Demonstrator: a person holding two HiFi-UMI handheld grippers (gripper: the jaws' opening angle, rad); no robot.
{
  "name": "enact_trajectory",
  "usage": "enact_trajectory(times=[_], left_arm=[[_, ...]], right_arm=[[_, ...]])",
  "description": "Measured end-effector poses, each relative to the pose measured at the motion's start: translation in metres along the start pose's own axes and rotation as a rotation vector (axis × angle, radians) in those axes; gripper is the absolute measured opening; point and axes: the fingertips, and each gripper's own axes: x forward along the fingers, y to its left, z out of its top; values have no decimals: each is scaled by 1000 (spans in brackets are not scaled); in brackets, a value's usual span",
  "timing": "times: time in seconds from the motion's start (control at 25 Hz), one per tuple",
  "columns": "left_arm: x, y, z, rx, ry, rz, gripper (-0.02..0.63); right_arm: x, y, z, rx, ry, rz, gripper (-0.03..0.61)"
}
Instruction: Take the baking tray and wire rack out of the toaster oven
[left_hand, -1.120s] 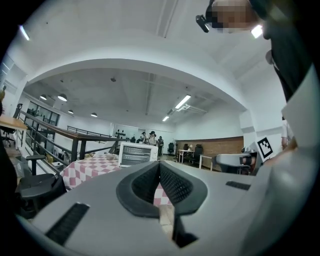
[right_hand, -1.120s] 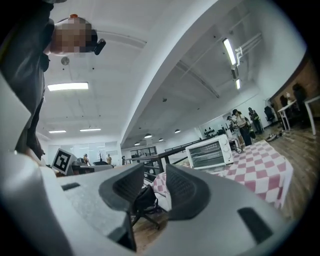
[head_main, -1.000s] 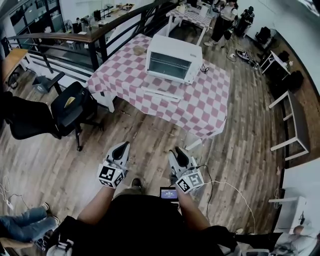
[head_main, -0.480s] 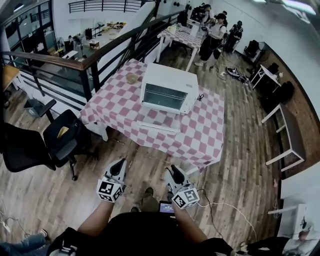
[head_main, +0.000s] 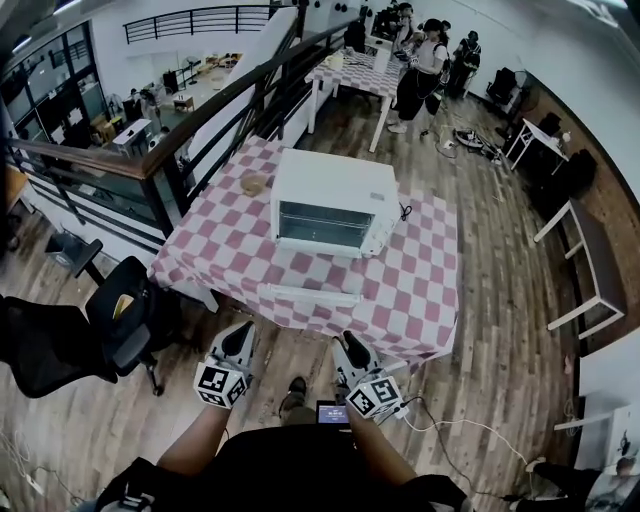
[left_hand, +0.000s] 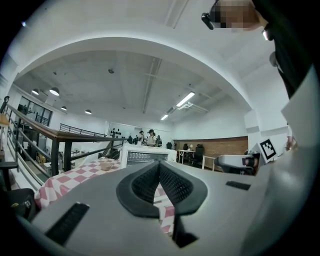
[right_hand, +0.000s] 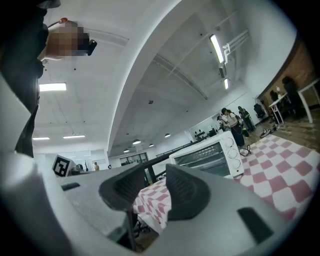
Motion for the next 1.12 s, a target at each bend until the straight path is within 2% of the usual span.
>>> enact_trajectory(times=[0.32, 0.6, 0.88, 1.12], left_arm=[[115, 48, 22, 12, -1, 1, -6], [172, 73, 24, 18, -3, 13, -6], [208, 110, 19, 23, 22, 25, -6], [256, 137, 12, 42, 54, -28, -6]], right_arm=[[103, -76, 24, 99, -23, 34, 138], [151, -132, 31, 219, -58, 17, 138], [187, -183, 12, 506, -110, -33, 138], [236, -218, -8, 750, -148, -34, 138]])
